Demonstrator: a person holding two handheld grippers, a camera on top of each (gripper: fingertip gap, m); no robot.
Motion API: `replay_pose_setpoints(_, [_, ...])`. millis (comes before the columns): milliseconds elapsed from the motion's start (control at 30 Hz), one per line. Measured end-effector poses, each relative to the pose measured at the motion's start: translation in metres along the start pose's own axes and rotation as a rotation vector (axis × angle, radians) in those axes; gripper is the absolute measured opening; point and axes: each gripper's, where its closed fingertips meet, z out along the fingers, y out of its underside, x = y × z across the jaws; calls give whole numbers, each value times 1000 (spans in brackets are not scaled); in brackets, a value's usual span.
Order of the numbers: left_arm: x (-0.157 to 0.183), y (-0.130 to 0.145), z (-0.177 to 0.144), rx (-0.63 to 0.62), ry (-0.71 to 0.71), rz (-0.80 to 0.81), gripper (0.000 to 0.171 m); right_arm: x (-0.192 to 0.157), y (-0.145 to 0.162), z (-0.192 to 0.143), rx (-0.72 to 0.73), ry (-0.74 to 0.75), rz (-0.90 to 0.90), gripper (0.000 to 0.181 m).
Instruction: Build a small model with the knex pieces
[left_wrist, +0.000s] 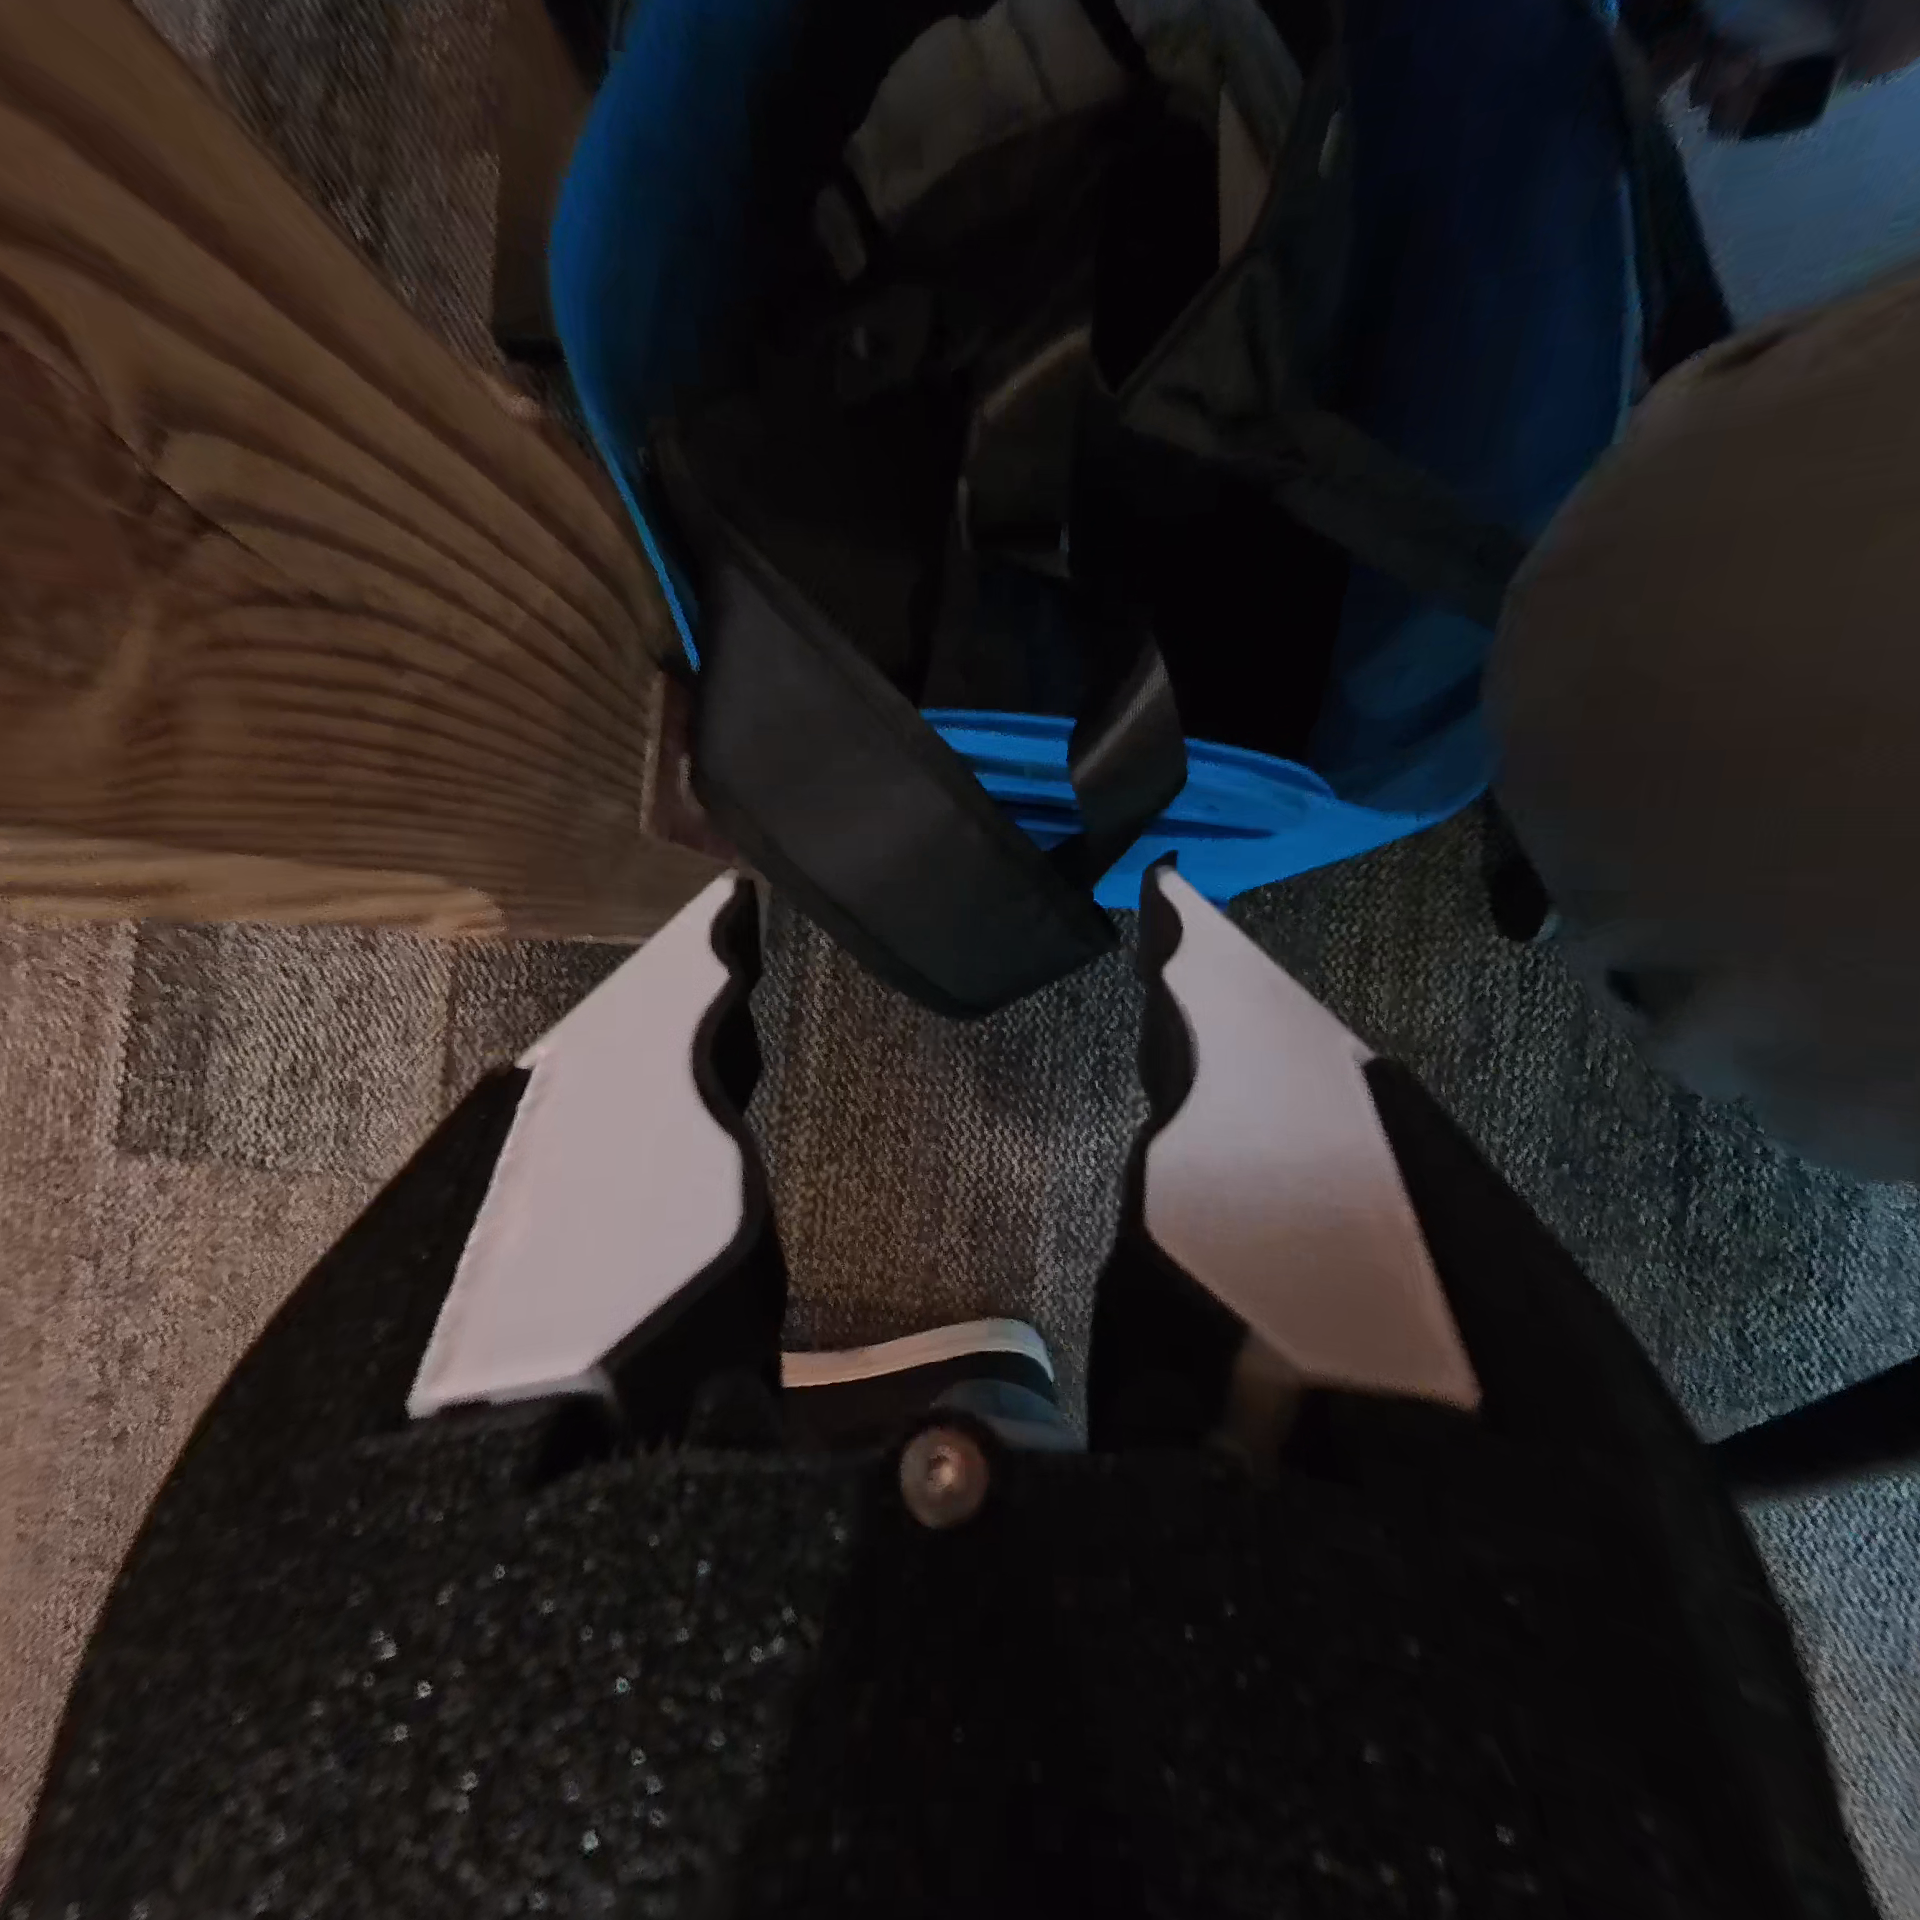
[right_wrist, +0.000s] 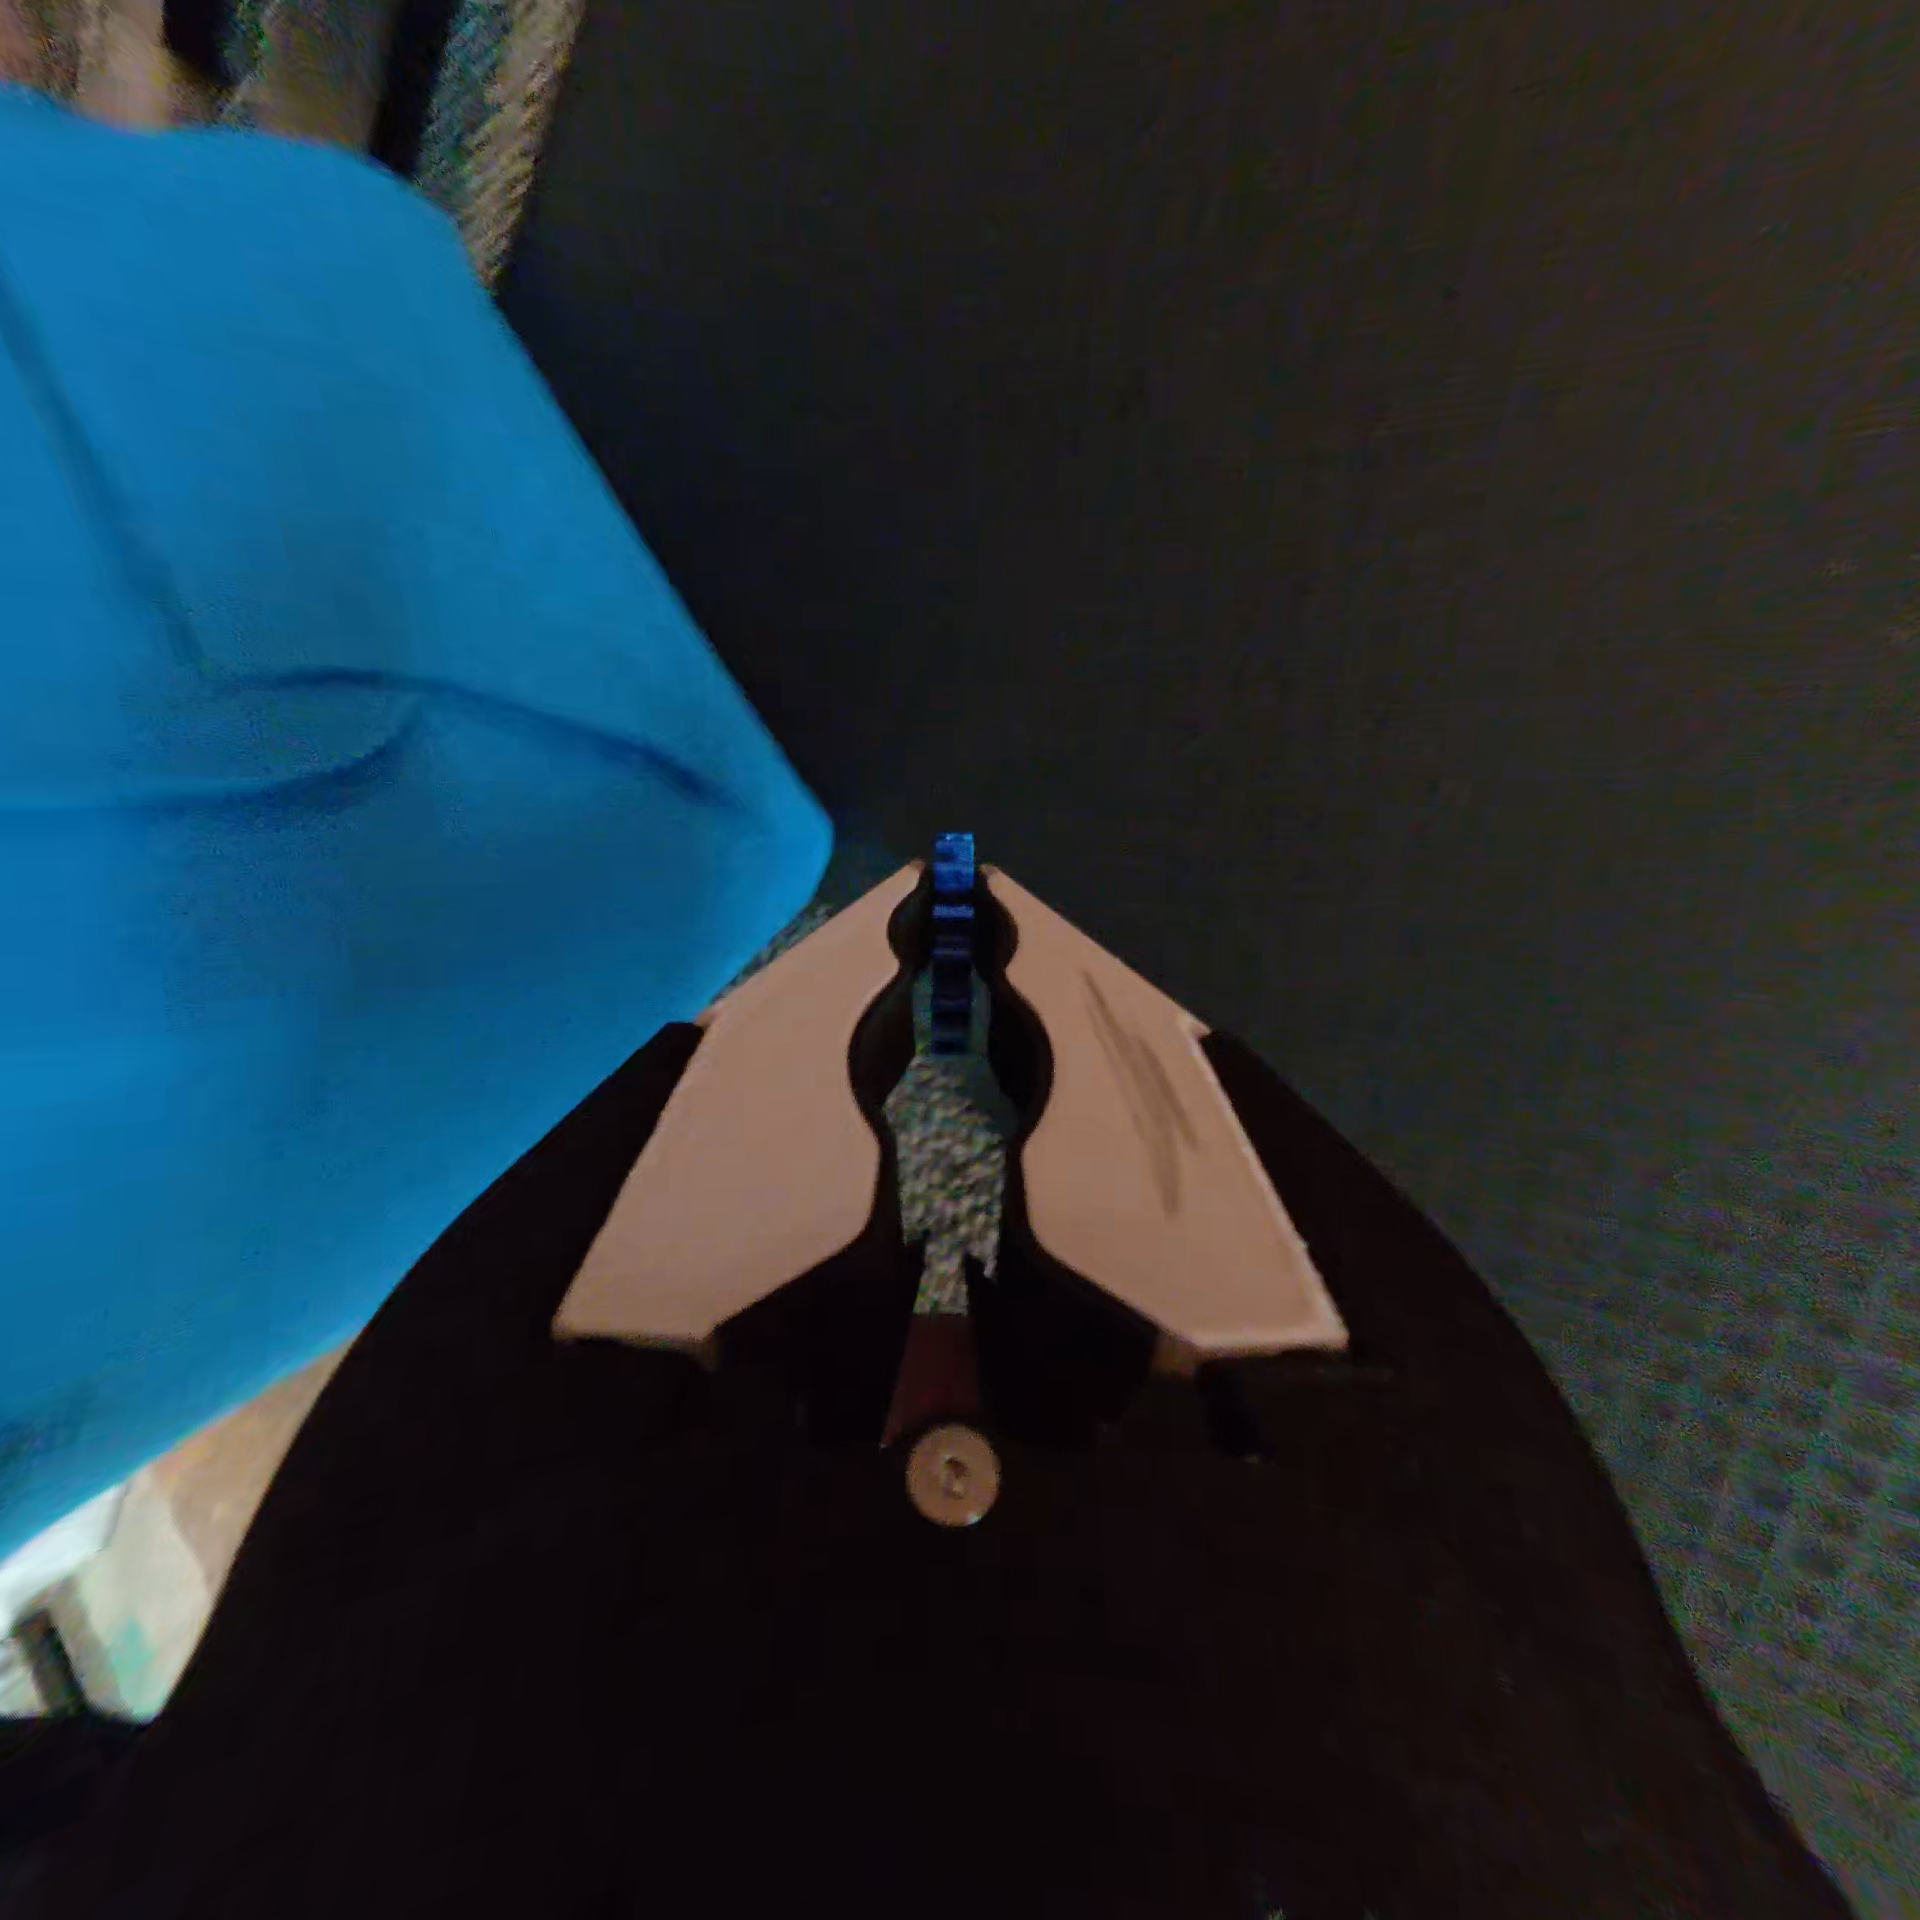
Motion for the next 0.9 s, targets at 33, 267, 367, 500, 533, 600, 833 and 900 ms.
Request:
replay_pose_setpoints(33, [-2,-8,-4,12,0,5,70,-16,7,-6,-3,1,-40,5])
replay_pose_setpoints(267, [-6,-104,-57,183,3,154,70,-163,30,-96,134,-154,-248,5])
replay_pose_setpoints(367, [1,-143,-91,274,-11,212,69,-210,35,-136,138,-112,-475,4])
replay_pose_setpoints(500, [13,-194,-142,383,-46,277,68,-241,-5,-154,147,35,-768,5])
replay_pose_setpoints(533, [17,-208,-156,414,-64,302,68,-251,-15,-162,163,41,-788,5])
replay_pose_setpoints(600, [28,-236,-184,472,-77,344,68,-268,-23,-177,164,52,-826,5])
replay_pose_setpoints(833, [80,-326,-242,647,-92,487,67,-320,-27,-269,232,172,-917,4])
replay_pose_setpoints(900, [101,-352,-251,697,-69,535,67,-338,-17,-299,255,201,-983,4])
